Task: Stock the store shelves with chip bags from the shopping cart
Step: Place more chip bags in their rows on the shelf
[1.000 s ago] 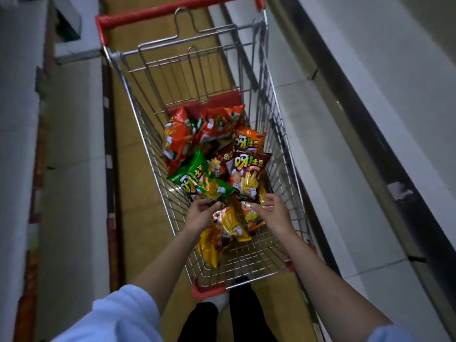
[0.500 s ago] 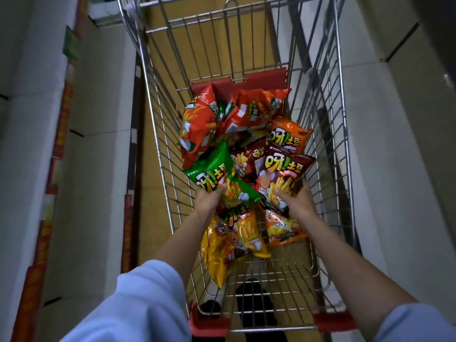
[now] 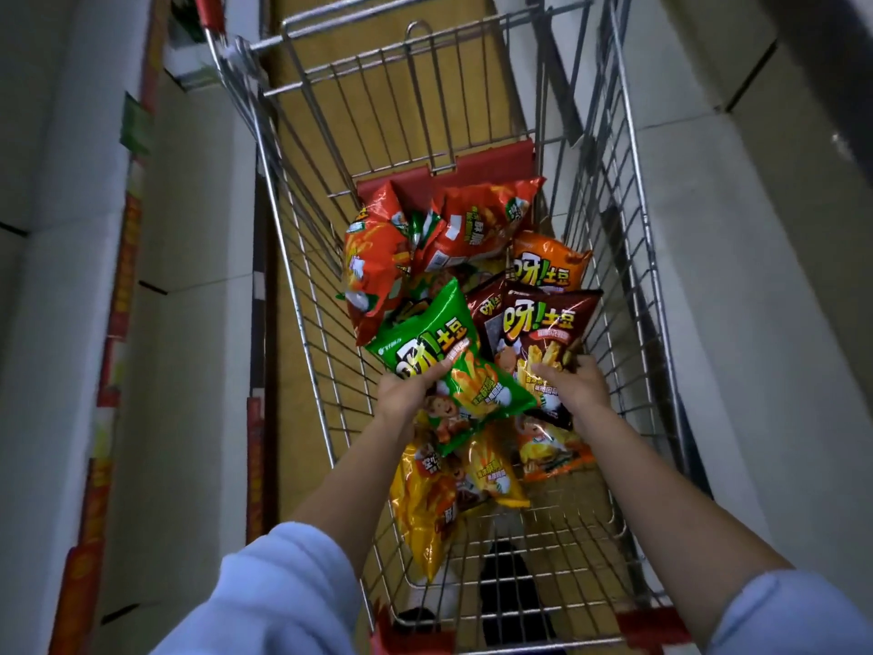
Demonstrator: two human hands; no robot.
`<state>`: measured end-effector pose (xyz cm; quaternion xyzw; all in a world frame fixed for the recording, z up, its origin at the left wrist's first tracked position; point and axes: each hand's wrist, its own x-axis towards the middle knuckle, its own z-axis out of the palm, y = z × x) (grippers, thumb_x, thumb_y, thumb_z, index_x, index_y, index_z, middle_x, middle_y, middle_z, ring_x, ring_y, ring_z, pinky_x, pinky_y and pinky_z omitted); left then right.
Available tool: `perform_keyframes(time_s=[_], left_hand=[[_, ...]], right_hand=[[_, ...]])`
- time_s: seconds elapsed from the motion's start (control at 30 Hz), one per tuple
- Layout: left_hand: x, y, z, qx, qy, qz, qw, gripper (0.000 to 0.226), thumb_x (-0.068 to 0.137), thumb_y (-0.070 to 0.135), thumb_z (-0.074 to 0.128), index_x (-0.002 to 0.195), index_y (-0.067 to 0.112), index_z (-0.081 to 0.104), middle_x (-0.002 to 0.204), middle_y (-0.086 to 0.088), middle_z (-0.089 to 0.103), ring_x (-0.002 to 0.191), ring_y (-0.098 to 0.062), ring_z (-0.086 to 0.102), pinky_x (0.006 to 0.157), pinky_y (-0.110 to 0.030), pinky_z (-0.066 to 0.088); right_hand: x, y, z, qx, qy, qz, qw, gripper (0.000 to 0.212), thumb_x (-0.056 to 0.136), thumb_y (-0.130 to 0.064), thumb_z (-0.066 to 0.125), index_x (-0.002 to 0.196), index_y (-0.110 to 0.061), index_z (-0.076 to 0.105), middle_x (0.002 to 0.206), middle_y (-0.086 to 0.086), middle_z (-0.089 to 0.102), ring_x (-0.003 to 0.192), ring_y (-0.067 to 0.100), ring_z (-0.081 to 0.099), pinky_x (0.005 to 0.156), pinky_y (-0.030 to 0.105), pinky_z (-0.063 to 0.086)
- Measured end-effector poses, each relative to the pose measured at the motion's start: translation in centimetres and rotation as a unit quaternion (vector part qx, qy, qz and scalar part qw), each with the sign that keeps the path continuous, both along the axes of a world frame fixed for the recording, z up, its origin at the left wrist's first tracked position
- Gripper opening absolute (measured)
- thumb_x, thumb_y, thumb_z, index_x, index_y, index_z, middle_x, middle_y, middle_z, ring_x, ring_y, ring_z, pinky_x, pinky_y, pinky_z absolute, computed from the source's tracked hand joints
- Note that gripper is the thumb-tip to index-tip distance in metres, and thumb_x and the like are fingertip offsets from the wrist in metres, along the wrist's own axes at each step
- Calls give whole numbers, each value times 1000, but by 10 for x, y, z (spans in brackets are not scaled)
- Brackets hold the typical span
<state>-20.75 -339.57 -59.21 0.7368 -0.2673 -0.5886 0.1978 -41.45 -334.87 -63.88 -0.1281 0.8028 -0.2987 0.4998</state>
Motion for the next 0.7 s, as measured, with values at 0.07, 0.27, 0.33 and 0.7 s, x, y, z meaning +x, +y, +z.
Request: perform_keyframes(time_s=[0.07,0.27,0.33,0.7], left_hand=[[-2,3,14,-11,10,-20,1000,110,47,49,89,133,-3,44,126,-19,59,115,-34,57,95,-44,48],[-2,5,73,-54,48,-86,994,76,69,31,84,126,3,42,110,-12,60,91,-24,61,73,-35,54],[0,5,96,-70,70,-116,988,71,70,29,83,126,9,45,117,-12,59,95,-25,60,78,-39,53],[14,33,201,-148,165,-237,946,68,61,48,82,118,19,57,116,-3,67,105,-24,64,97,-45,50]], right_hand=[[0,3,24,-33,-4,-10,999,61,75,-29,81,126,-12,52,123,8,62,111,29,60,96,47,49],[4,24,93,-101,3,-11,995,60,82,-22,75,134,-15,45,130,7,57,119,29,54,99,44,44],[8,34,112,-119,5,-27,993,59,83,-23,74,134,-15,45,131,8,56,120,29,54,98,44,44],[30,111,226,-201,79,-107,971,48,83,-28,74,124,-14,53,120,9,61,107,28,62,93,44,51]])
